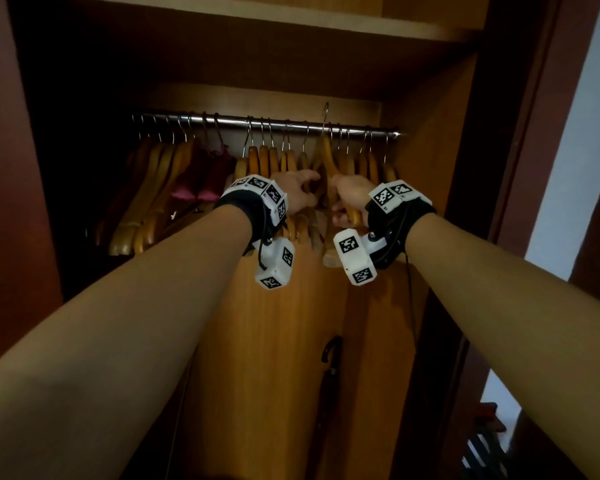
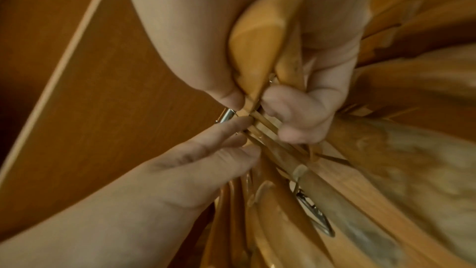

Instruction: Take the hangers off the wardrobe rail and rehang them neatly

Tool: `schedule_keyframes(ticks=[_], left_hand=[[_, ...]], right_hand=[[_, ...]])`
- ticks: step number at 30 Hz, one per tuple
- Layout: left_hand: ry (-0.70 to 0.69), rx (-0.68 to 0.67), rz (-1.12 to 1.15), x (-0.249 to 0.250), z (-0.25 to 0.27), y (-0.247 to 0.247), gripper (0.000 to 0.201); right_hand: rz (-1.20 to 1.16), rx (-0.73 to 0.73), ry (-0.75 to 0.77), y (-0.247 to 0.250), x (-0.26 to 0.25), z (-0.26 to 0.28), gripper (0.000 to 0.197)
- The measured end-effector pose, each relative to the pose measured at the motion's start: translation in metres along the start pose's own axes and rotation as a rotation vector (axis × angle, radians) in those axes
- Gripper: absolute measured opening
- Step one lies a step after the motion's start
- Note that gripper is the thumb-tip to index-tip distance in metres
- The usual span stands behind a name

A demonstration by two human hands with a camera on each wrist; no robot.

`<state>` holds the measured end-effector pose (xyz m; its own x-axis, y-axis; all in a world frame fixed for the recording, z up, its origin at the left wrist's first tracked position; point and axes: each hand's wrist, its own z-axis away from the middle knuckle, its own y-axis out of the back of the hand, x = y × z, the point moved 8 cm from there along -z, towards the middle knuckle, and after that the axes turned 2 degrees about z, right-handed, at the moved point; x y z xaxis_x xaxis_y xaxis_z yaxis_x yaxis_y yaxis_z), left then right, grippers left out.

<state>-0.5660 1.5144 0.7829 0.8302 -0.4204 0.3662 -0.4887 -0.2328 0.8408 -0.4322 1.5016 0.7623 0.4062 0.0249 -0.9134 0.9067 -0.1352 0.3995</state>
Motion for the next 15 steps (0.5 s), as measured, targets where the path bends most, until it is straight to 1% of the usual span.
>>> schedule_keyframes(ticks=[3,5,6,7,8,11,12,15], left_hand=[[-0.032,-0.102,-0.131,-0.007,-0.012,-0.006,0.062],[-0.043,-0.157,-0.163,-0.014,-0.017,-0.012,0.059],[-0.038,-0.175,-0.158,-0.018,-0.019,-0.014,0.058],[-0.035,-0.182,-0.155,-0.023,-0.021,-0.015,0.058],[-0.034,-0.183,-0.159,-0.026,-0.023,-0.016,0.057],[-0.040,-0.176,-0.196,-0.034,-0.024,-0.014,0.056],[-0.038,-0.178,-0.194,-0.036,-0.024,-0.013,0.056],[-0.037,-0.191,-0.195,-0.043,-0.020,-0.012,0.057]], right_hand=[[0.087,-0.001,-0.001,-0.007,-0.004,-0.015,0.024],[0.178,-0.013,0.080,-0.014,-0.012,-0.023,0.023],[0.256,-0.014,0.130,-0.017,-0.014,-0.030,0.031],[0.355,0.003,0.151,-0.018,-0.016,-0.038,0.046],[0.451,0.020,0.171,-0.019,-0.016,-0.048,0.056],[0.635,0.081,0.123,-0.017,-0.009,-0.081,0.062],[0.682,0.111,0.110,-0.017,-0.012,-0.073,0.065],[0.771,0.104,0.102,-0.022,-0.014,-0.062,0.071]])
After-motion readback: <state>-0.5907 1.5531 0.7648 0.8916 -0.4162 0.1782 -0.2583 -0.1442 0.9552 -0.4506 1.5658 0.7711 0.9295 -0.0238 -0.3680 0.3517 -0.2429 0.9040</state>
